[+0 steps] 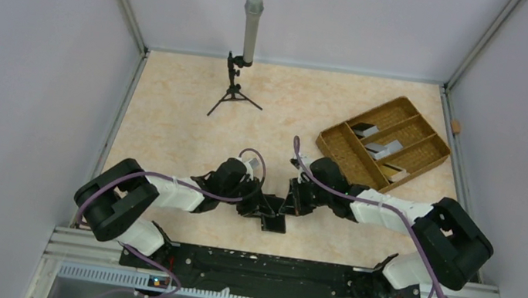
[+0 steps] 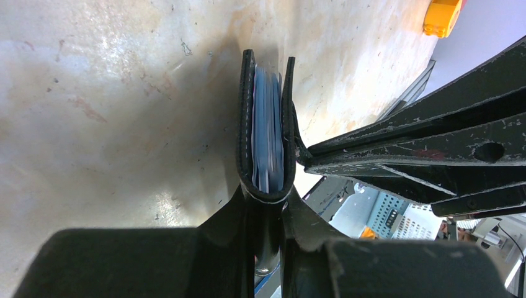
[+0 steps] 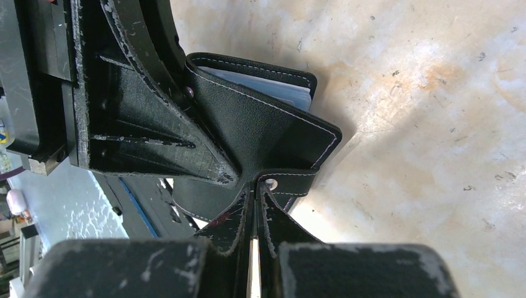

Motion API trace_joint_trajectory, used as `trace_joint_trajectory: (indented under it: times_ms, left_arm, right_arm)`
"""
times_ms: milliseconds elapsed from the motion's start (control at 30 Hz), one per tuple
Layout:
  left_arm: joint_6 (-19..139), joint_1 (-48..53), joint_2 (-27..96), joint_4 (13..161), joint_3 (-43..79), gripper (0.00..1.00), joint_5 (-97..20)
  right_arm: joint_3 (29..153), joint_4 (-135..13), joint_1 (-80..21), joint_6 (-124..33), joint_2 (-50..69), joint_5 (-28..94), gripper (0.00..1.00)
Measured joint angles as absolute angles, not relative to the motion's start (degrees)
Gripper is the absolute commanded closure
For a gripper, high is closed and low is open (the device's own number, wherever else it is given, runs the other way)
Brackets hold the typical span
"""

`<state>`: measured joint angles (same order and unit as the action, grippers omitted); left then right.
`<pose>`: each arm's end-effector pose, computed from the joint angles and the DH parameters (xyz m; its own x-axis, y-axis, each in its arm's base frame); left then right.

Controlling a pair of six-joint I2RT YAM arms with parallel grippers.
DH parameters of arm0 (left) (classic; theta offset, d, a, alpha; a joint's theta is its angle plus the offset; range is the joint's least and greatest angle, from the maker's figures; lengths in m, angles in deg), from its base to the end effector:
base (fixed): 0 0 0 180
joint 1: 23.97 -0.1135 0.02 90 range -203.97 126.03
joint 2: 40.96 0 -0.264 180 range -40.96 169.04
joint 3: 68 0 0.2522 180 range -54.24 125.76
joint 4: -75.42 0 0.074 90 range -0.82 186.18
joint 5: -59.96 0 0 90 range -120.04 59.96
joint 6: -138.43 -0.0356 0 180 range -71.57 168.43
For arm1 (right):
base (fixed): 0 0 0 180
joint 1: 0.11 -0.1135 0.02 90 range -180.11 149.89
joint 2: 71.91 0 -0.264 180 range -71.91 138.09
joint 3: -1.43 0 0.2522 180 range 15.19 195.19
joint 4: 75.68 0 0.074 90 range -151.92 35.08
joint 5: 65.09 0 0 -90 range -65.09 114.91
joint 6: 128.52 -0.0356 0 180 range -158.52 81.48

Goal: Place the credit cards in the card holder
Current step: Close the card holder at the center of the board.

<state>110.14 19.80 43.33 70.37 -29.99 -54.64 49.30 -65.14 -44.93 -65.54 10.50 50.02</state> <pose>0.1689 -0.1823 0.1238 -0.9785 -0.1714 -0.1148 -0.0139 0.6100 -0.7923 0.1794 0.1995 0.1570 -0.8340 -0.2488 -0.4925 -0.5298 0.6108 0.5885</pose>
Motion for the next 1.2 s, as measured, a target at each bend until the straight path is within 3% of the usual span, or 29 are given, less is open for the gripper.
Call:
trace_joint_trajectory:
  times_ms: [1100,1200]
  left_arm:
    - [110.2,20.0,43.7,70.4,-29.7,1.0,-54.9]
    - [110.1,20.0,43.9,70.4,-29.5,0.8,-54.9]
  right_arm:
    - [49.3,-65.8,-45.1,-64.1,11.9,55.2,1.0]
    - [49.3,-65.9,-45.1,-64.2,11.9,56.0,1.0]
